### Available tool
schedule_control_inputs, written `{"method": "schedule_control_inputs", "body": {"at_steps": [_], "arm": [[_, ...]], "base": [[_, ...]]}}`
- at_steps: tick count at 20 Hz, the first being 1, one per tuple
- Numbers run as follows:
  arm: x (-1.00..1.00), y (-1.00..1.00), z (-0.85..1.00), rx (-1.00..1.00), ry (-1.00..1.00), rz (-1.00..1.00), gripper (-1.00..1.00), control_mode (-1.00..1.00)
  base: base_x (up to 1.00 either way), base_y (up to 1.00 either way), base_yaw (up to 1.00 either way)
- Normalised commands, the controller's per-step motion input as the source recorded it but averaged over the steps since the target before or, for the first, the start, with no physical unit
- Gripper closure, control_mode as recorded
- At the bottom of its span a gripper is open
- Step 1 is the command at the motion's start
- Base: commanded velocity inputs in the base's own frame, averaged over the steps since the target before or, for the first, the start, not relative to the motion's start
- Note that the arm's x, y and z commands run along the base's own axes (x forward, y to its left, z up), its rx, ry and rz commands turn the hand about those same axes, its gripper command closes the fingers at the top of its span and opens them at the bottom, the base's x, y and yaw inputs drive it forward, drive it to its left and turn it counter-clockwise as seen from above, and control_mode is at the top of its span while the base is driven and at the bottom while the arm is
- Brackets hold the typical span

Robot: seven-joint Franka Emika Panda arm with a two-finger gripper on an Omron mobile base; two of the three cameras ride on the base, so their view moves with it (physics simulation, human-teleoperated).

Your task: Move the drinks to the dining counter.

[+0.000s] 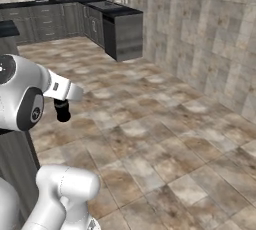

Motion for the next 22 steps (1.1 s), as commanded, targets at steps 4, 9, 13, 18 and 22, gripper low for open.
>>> {"method": "schedule_control_inputs", "body": {"at_steps": [4, 9, 13, 18, 22], "arm": [[0.00, 0.00, 0.00, 0.00, 0.00, 0.00, 1.00, 1.00], [0.00, 0.00, 0.00, 0.00, 0.00, 0.00, 1.00, 1.00], [0.00, 0.00, 0.00, 0.00, 0.00, 0.09, 1.00, -1.00], [0.00, 0.08, 0.09, 0.00, -0.01, 0.17, 1.00, -1.00], [-0.10, 0.15, 0.26, -0.04, -0.06, 0.20, 1.00, -1.00]], "base": [[0.01, 0.10, 0.17], [0.00, 0.10, 0.20], [0.00, 0.01, 0.09], [0.00, 0.00, 0.00], [0.00, 0.00, 0.00]]}}
